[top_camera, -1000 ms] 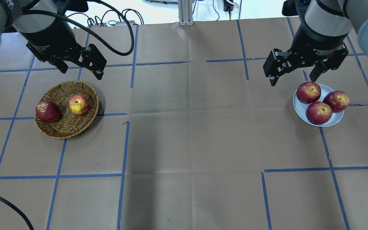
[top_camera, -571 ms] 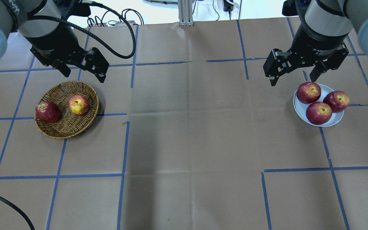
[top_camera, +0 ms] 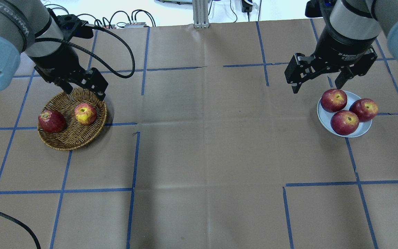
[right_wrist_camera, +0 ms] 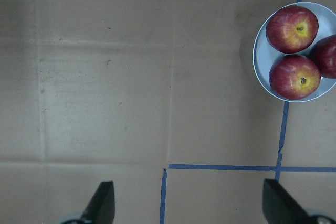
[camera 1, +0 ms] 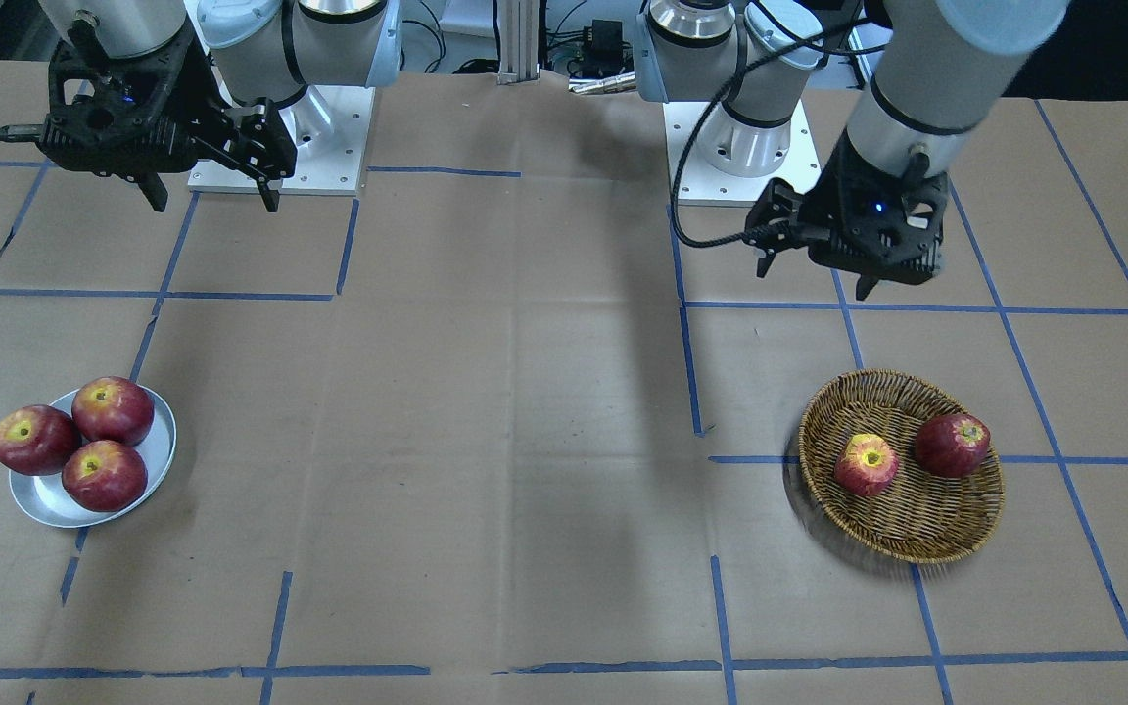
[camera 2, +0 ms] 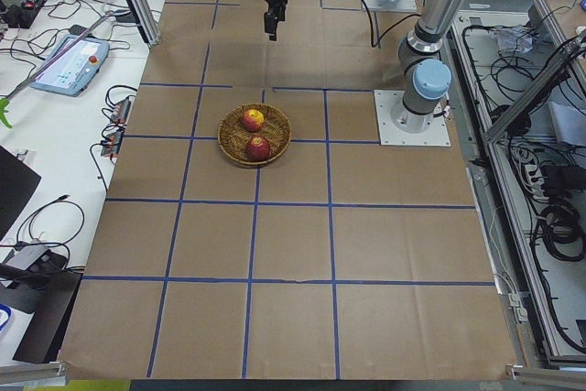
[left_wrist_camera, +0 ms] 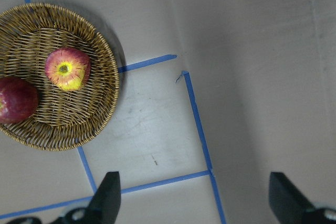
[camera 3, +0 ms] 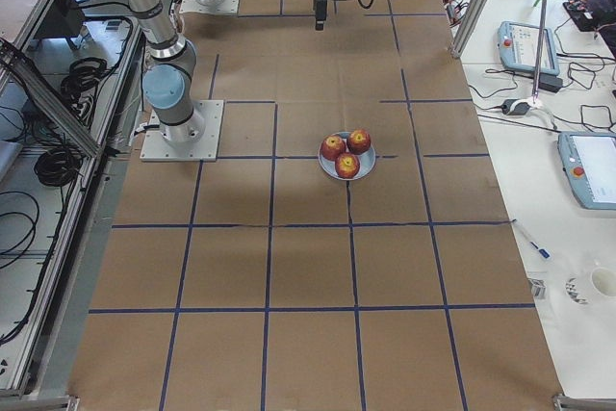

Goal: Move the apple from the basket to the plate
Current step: 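Lower the left gripper onto the yellow-red apple in the basket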

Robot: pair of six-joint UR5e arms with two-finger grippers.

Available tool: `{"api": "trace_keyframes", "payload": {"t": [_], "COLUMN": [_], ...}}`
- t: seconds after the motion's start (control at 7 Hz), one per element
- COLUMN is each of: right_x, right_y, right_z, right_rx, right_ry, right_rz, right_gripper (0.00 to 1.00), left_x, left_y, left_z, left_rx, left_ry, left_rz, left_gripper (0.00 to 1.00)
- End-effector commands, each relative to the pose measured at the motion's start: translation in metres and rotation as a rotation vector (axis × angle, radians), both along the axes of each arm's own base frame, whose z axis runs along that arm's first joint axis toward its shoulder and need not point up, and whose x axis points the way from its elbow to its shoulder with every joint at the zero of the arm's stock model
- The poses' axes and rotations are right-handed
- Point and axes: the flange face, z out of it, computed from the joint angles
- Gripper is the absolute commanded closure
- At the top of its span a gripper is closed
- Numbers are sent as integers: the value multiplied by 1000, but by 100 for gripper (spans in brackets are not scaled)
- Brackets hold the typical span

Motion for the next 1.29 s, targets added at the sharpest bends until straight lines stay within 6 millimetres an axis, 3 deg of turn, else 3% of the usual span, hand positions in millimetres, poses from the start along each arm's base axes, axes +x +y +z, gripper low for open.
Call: {"api": "trace_keyframes", "payload": {"t": [0.0,0.29,0.57,1.0,1.14], "right_x": [0,1,1,2,2], "right_y": [0,1,1,1,3], "right_z": [1,0,0,0,1], "right_rx": [-1,-1,0,-1,0], "right_ry": [0,-2,-2,-2,2], "right_rz": [1,2,2,4,4], "right_gripper": [0,0,0,0,0], "left_x": [57,78,85,105,127], "left_y": [-16,-58,-81,-83,-80], "left_z": [-70,-132,-159,-191,-207], "left_rx": [29,-16,-22,25,48], "left_ry": [8,-7,-10,-74,-48], "left_rz": [-20,-52,-57,-79,-35], "left_gripper": [1,1,1,1,1]}}
